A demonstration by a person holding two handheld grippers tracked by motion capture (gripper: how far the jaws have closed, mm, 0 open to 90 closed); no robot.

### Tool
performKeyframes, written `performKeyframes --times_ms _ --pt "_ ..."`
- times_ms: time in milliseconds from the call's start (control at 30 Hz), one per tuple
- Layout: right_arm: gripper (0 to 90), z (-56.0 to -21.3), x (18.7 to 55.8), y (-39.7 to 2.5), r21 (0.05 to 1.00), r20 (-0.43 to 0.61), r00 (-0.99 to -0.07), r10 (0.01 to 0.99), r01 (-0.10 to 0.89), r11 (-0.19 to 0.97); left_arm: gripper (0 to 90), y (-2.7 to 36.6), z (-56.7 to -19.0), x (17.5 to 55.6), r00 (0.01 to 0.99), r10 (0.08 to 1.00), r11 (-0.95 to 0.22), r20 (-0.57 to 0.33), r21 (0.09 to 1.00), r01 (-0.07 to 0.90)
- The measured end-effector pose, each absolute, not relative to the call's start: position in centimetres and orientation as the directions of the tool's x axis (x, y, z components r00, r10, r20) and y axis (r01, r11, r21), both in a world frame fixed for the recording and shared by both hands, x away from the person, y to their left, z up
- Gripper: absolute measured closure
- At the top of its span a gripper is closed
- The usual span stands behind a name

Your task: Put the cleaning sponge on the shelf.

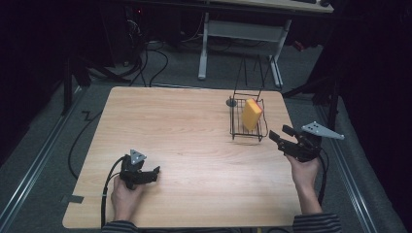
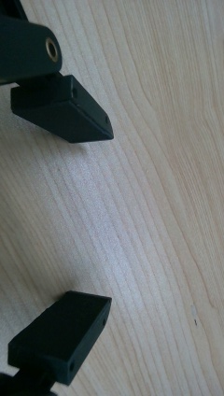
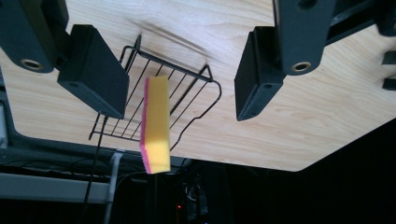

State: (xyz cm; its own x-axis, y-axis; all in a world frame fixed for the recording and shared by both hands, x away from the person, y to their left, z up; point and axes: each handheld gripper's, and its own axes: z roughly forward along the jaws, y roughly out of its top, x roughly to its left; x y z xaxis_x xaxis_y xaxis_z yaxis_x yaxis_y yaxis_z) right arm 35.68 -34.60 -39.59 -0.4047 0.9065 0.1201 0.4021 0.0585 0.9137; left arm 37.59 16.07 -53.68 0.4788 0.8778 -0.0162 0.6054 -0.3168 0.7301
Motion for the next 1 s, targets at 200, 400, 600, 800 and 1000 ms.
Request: performKeyframes --times_ms 200,400,600,800,1000 --pt "35.8 -39.8 34.5 -34.8 0.917 0.127 -0.416 0.900 0.396 0.054 17.4 16.1 -53.7 37.6 0.479 0.878 -0.317 -0.016 0.730 0.605" --pt "35.8 -40.1 33.8 -34.7 0.919 0.131 -0.427 0.894 0.392 0.052 17.3 16.1 -53.7 37.6 0.479 0.878 -0.317 -0.016 0.730 0.605" --pt "35.8 -40.4 33.3 -34.5 0.921 0.135 -0.437 0.889 0.387 0.051 17.3 16.1 -53.7 37.6 0.479 0.878 -0.317 -0.016 0.730 0.605" --pt "35.8 -40.9 33.0 -34.3 0.920 0.145 -0.447 0.883 0.390 0.046 17.3 16.1 -53.7 37.6 0.479 0.878 -0.318 -0.015 0.730 0.605" --pt "35.9 -41.5 32.9 -33.8 0.916 0.151 -0.455 0.878 0.397 0.048 17.3 16.1 -53.7 37.6 0.479 0.878 -0.318 -0.015 0.730 0.605"
